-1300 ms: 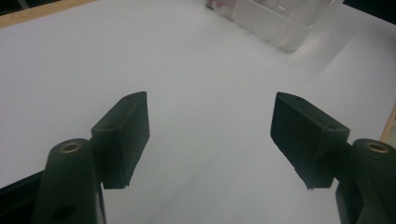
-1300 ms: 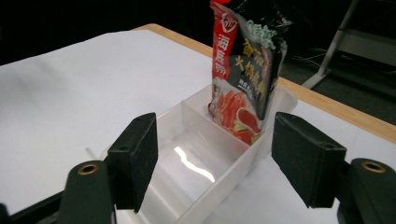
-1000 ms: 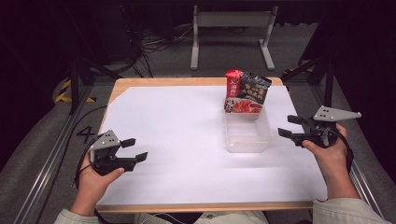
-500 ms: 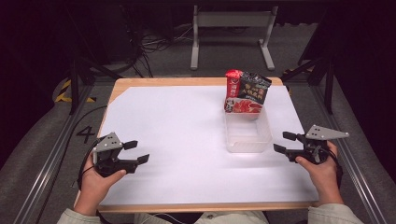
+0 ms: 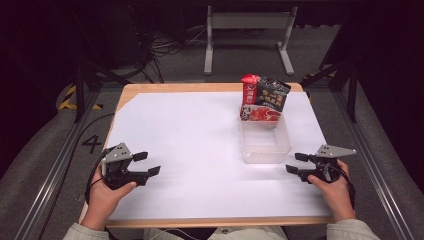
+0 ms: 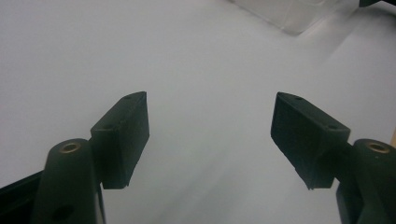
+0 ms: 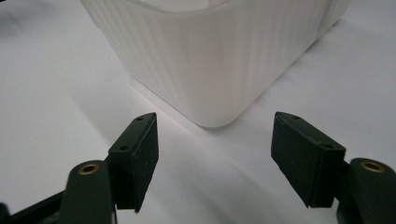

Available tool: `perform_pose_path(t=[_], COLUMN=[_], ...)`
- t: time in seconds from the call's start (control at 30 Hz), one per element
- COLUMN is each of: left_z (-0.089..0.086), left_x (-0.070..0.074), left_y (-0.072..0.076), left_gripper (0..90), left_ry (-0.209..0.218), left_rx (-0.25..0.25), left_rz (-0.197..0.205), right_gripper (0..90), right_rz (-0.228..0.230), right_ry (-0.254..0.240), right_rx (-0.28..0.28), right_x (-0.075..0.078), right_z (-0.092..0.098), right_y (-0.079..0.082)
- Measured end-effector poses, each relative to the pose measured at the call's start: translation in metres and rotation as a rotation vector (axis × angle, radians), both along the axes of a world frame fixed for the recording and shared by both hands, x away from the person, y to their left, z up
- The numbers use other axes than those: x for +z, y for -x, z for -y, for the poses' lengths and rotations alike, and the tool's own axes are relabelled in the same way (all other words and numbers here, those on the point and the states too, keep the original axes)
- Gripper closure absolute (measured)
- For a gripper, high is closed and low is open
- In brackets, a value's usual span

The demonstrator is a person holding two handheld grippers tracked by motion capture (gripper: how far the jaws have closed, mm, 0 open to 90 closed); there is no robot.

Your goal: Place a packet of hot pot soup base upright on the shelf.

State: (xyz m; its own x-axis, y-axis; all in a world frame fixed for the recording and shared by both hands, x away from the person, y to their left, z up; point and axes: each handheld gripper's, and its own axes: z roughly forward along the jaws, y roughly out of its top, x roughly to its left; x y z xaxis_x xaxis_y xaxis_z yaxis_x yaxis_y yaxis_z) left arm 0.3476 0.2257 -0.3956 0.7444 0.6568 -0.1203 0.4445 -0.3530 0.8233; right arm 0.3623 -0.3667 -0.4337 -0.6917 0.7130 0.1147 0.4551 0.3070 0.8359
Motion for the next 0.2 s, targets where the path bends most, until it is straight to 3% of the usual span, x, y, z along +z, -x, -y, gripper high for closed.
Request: perform_pose_path(t=[0.2], left_z=[-0.0022], left_x=[-0.0061], left_y=[-0.0021], left_gripper=[27.9], left_ry=[-0.001], left_rx=[0.034], left_rz=[-0.011], right_gripper=[31.9], right_rz=[0.013], right_ry=[0.010], right_rx=[-0.016], right_x=[0.0004], right_z=[0.0005], right_y=[-0.0005])
